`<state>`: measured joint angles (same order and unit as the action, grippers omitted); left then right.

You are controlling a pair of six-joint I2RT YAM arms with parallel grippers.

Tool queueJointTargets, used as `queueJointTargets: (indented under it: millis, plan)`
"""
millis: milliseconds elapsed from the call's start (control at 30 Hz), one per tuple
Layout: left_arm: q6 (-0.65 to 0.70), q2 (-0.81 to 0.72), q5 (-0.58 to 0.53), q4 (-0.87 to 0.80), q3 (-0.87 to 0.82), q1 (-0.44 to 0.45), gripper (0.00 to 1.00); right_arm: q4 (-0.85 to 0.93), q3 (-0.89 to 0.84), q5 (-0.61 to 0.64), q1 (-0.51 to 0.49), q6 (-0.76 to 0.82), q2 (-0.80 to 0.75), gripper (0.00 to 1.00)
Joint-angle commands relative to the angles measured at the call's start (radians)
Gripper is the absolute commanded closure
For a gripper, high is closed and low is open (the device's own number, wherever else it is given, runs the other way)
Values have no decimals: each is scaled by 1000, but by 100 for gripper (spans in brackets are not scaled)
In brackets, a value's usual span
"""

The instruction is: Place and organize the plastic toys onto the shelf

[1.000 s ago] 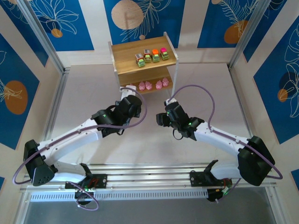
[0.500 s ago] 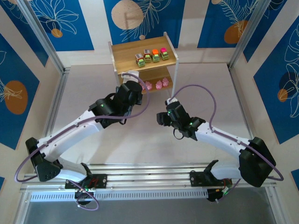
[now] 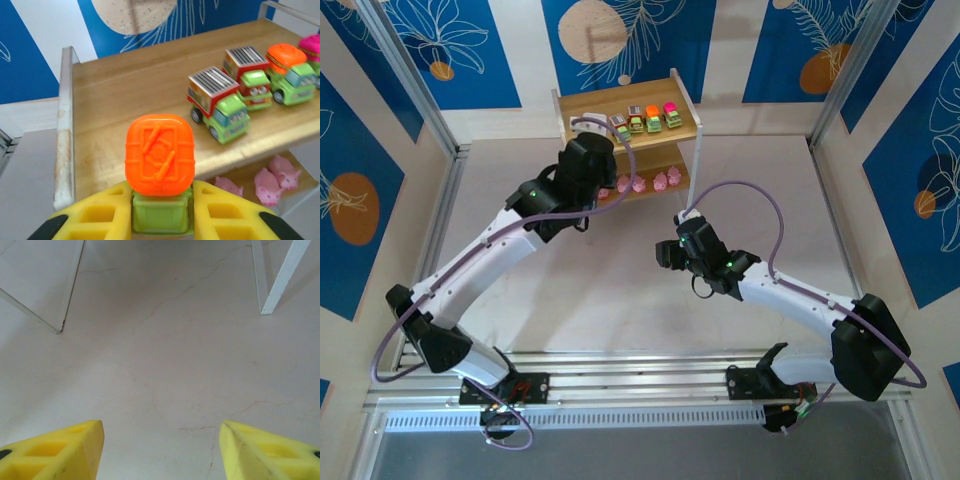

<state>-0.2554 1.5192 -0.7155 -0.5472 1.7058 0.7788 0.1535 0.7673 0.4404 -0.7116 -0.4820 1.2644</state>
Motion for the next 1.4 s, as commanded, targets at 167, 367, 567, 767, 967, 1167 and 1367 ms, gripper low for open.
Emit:
queueJointTargets:
  millis: [167,367,567,767,967,1167,1367]
  plan:
    - [15,85,69,-14,111,-87,80,9,15,-15,12,-17,-7,38]
    - [7,133,92,-14,151,-127,80,9,17,-21,16,-17,-2,38]
    - [-13,158,116,-9,170,-150,80,11,23,-24,18,-19,10,38]
    - [-28,186,133,-16,198,-158,79,10,24,-25,18,-18,12,38]
    - [-49,200,149,-21,222,-156,79,13,26,-29,20,-18,16,37]
    - [-72,215,148,-33,232,-153,79,13,27,-33,20,-18,18,38]
    - [-86,229,151,-37,236,-151,78,14,29,-32,19,-19,18,38]
